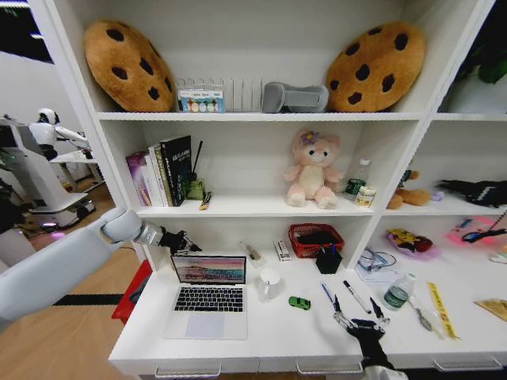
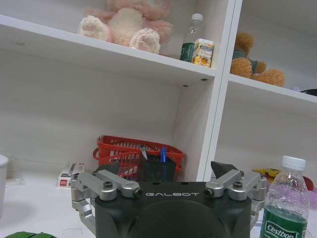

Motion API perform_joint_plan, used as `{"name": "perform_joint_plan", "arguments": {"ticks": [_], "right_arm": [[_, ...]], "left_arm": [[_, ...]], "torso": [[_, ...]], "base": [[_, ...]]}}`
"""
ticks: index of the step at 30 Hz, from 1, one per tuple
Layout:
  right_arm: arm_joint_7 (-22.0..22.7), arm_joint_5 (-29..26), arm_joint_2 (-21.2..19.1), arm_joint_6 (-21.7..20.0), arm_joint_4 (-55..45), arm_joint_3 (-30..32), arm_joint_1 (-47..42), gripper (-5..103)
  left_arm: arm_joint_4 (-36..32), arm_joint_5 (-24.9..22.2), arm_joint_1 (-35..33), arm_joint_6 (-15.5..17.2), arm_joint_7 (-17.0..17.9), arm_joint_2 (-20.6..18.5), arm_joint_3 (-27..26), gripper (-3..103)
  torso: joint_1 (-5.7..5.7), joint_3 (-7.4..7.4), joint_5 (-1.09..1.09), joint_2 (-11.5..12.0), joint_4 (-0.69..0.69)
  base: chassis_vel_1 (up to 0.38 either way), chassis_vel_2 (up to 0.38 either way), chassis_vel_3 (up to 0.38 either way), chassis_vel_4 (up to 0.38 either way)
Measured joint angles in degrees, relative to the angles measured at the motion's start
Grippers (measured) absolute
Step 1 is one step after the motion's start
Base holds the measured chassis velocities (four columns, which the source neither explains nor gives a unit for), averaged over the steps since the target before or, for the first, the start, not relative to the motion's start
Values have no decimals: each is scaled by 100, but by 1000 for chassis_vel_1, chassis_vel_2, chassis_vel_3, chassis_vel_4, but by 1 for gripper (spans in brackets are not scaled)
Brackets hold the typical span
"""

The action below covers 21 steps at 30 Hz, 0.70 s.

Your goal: Organize the objects on the table.

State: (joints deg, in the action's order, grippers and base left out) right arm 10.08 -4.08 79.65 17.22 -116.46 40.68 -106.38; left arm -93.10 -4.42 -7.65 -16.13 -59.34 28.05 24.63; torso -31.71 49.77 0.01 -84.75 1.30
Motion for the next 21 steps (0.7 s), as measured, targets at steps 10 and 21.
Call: {"name": "perform_joint_plan", "arguments": {"ticks": [10, 21], "right_arm": [[-47, 26, 121, 84, 25, -2, -70, 100], [-54, 112, 117, 117, -17, -44, -88, 100]], "left_arm": [[-521, -234, -613, 53, 113, -382, -469, 0], [-1536, -334, -2706, 84, -41, -1166, -2380, 0]], "torso": [[0, 0, -1, 0, 1], [1, 0, -2, -1, -1]], "base": [[0, 0, 0, 0], [0, 0, 0, 0]]}}
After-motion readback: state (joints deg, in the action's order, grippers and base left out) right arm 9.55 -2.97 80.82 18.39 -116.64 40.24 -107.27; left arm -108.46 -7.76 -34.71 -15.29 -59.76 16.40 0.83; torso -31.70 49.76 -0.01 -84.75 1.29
